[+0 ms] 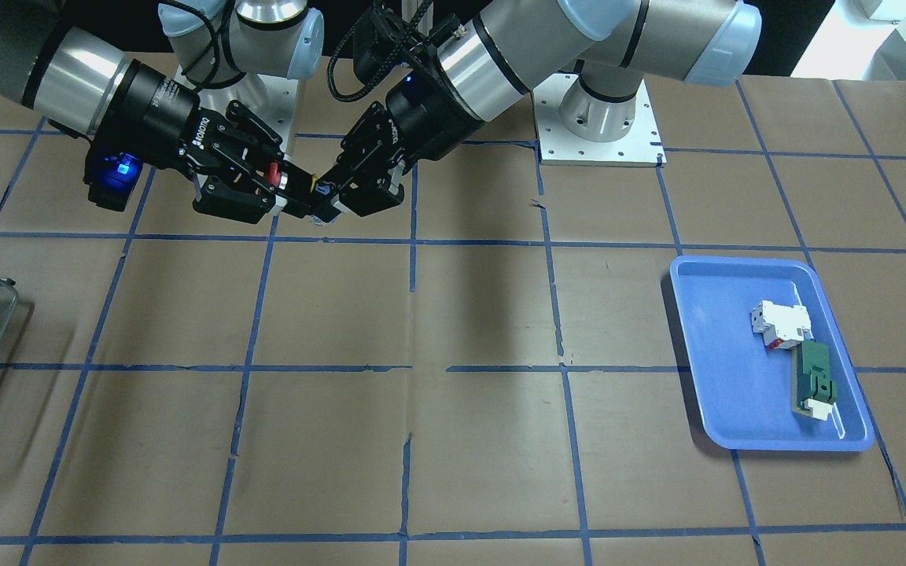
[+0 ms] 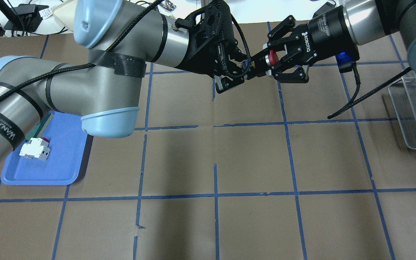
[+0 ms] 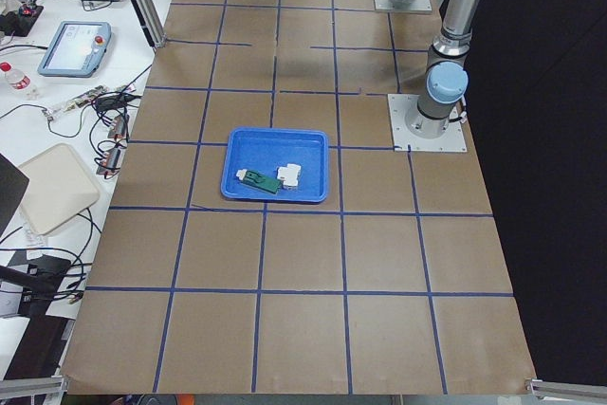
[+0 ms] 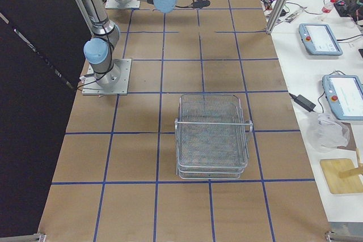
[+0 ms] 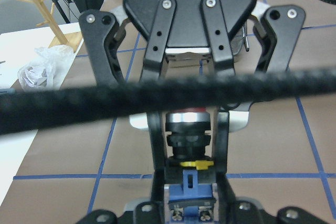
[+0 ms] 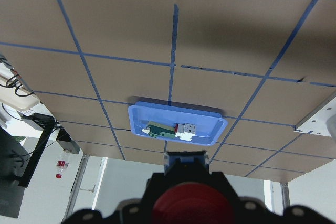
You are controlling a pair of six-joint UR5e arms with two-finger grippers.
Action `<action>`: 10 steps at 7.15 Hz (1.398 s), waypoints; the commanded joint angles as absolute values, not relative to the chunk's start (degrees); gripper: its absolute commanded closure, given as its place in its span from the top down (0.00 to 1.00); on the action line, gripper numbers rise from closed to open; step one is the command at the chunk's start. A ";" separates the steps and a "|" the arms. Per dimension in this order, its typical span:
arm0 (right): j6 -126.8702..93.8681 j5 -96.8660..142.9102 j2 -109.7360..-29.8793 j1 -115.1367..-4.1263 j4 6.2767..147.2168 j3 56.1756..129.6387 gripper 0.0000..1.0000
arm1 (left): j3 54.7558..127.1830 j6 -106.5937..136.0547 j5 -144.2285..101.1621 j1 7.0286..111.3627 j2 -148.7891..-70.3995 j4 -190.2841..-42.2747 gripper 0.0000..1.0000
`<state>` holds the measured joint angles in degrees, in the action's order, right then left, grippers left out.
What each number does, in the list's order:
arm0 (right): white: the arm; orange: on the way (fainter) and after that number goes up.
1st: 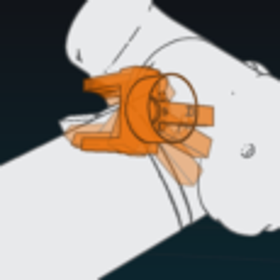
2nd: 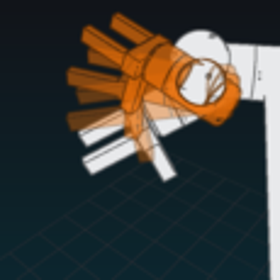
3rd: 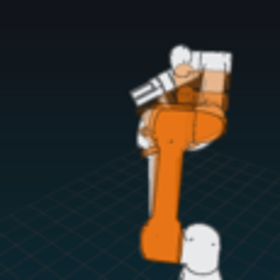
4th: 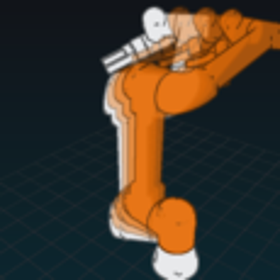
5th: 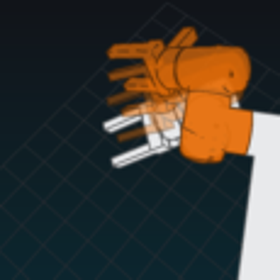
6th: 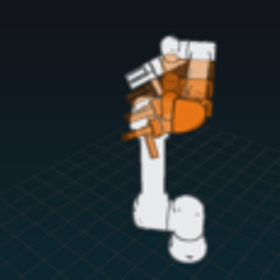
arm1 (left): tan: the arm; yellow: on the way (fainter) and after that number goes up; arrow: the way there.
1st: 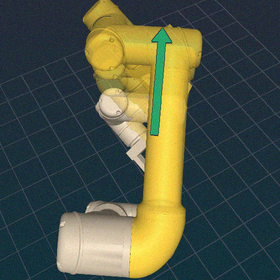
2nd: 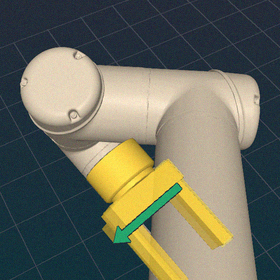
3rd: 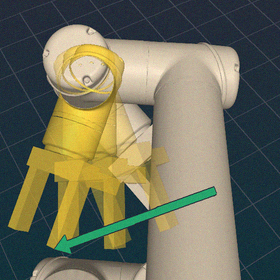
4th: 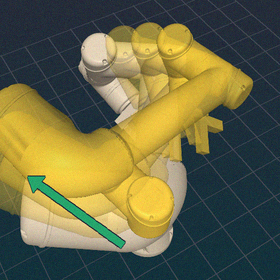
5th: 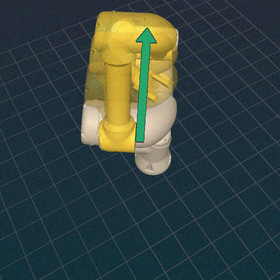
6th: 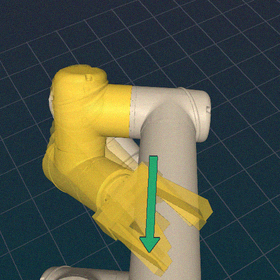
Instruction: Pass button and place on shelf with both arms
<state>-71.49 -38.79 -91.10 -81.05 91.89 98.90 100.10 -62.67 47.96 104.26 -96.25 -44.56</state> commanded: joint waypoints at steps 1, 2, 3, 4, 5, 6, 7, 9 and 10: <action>-71.54 -34.45 -91.14 -80.68 91.49 98.53 0.00 | 100.20 -63.02 49.04 105.91 -95.28 -40.60 1.00; -71.54 -34.45 -91.14 -80.68 91.49 98.53 0.00 | 100.20 -62.93 50.26 106.00 -95.10 -40.69 1.00; -71.54 -34.45 -91.14 -80.68 91.49 98.53 0.00 | 100.20 -62.93 51.32 106.00 -94.92 -40.78 1.00; -71.54 -34.54 -91.06 -80.68 91.58 98.53 0.00 | 100.20 -62.76 52.02 106.00 -94.66 -41.04 1.00; -71.54 -34.54 -91.05 -80.68 91.58 98.53 0.00 | 100.20 -61.97 52.12 106.00 -94.14 -41.31 1.00; -71.54 -34.54 -91.05 -80.68 91.58 98.53 0.00 | 100.11 -60.74 52.12 106.00 -93.96 -42.70 1.00; -71.46 -34.54 -90.97 -80.68 91.58 98.53 0.00 | 100.11 -60.65 52.47 106.00 -93.78 -42.71 1.00; -71.54 -34.89 -90.97 -80.68 91.58 98.61 0.00 | 100.37 -59.08 53.25 105.82 -94.04 -42.80 1.00; -71.63 -34.81 -90.97 -80.51 91.58 98.53 0.00 | 101.24 -58.28 56.83 105.21 -93.43 -42.89 1.00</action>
